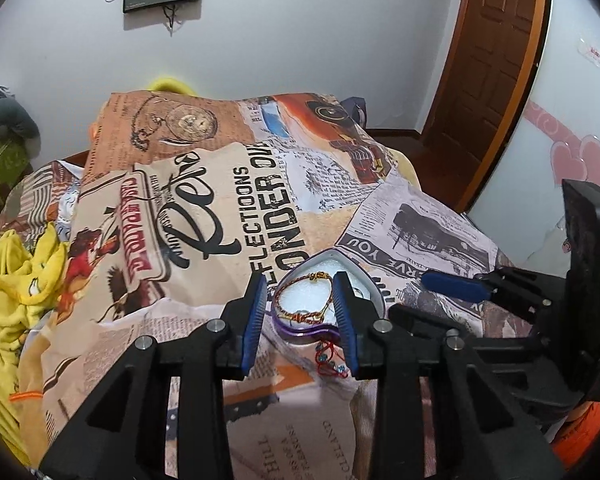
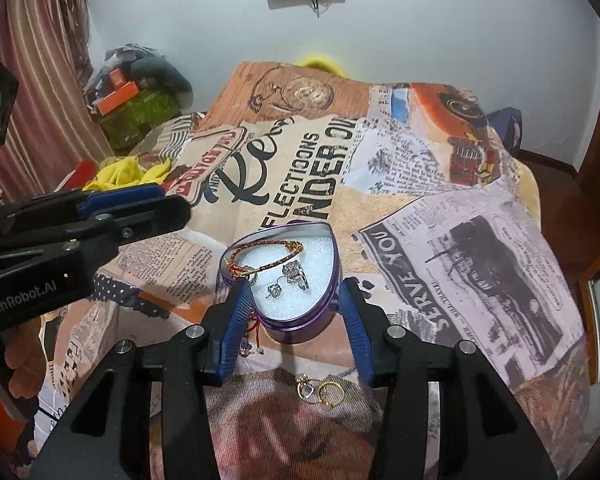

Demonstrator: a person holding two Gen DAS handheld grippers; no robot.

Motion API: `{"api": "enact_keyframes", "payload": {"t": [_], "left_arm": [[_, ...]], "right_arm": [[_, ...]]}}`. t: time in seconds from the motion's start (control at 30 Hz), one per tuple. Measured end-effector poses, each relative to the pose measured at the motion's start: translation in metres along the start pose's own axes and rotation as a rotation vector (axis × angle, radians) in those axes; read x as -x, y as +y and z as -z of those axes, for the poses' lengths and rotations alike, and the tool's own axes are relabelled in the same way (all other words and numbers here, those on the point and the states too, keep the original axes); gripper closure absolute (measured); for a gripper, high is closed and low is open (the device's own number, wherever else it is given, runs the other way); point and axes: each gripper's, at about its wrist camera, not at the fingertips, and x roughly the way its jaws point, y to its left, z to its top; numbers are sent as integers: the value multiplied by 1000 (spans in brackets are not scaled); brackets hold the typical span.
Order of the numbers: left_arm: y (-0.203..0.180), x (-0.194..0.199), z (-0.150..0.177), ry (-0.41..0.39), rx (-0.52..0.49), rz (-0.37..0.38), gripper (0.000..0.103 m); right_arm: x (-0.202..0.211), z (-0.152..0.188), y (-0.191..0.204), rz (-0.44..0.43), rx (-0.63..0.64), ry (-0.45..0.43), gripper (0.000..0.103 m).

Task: Organize jewelry
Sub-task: 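Lower both tools into the tin and open them to release the items, then grasp the red beaded bracelet with the left tool while the right tool grasps a gold hoop earring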

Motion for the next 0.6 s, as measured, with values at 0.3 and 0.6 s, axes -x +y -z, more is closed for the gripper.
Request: {"api": "enact_keyframes", "payload": {"t": [0.3,0.6], "left_arm": [[-6,16,15,6,-12,-9,67],[-13,-2,40,95,-14,9,67]], "right_arm": [[25,4,4,40,19,-41,61],[27,19,-17,75,-24,-21,61]]}}
